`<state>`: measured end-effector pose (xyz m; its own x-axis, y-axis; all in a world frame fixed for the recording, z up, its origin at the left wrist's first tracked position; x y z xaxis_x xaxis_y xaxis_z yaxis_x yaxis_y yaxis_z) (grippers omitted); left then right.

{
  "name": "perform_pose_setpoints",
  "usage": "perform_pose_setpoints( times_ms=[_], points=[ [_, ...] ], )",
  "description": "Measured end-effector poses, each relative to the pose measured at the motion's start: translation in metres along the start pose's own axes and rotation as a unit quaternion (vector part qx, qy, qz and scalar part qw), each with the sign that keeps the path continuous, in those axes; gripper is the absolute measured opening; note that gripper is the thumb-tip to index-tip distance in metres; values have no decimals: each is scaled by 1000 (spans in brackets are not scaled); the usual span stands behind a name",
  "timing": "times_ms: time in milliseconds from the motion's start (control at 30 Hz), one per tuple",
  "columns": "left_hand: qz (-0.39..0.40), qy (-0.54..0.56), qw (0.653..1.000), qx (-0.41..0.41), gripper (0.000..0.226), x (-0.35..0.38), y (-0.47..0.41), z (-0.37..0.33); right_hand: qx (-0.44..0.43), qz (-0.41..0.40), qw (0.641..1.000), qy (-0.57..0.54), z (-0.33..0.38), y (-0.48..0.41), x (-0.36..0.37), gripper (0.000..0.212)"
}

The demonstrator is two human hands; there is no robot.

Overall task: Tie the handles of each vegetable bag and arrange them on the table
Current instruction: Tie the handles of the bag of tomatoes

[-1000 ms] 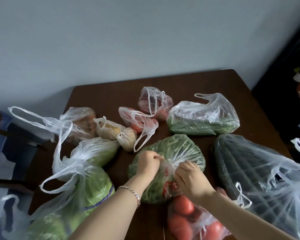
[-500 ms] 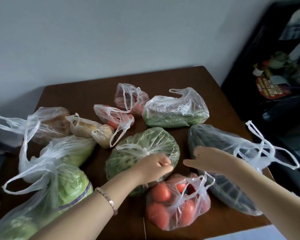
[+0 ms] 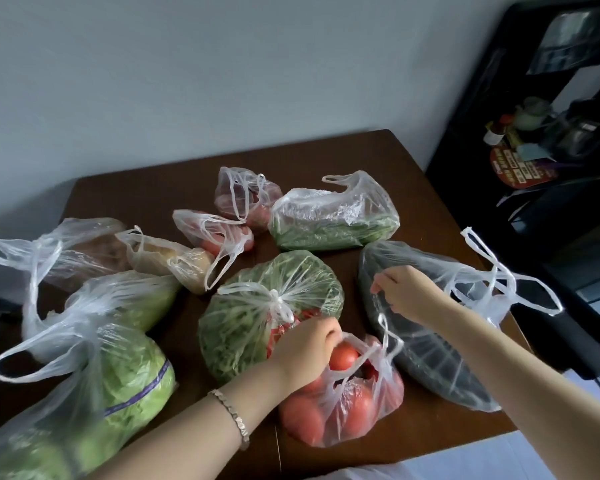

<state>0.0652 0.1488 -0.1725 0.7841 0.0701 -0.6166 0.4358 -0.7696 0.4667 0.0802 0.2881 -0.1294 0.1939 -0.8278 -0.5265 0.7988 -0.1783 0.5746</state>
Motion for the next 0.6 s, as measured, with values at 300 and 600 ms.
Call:
perform_pose_setpoints(
  times_ms=[300,600],
  points=[
    [54,68,992,86,33,6,23,-19,48,236,913,330,-6,15,72,65],
    [30,-83,994,62,23,11,22,-13,45,209,974,73,-23,10,67,33]
  ],
)
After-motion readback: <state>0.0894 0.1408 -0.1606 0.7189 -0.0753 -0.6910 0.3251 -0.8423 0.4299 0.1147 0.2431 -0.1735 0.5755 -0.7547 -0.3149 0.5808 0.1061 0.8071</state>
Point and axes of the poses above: each hand's wrist, its own y-axis away from the middle knuckle, its own x-axis out of the palm, z = x × y, the point moved 10 cm from there along -y, towards the middle knuckle, and after that the axes turned 14 degrees about z, right-handed, at the moved point
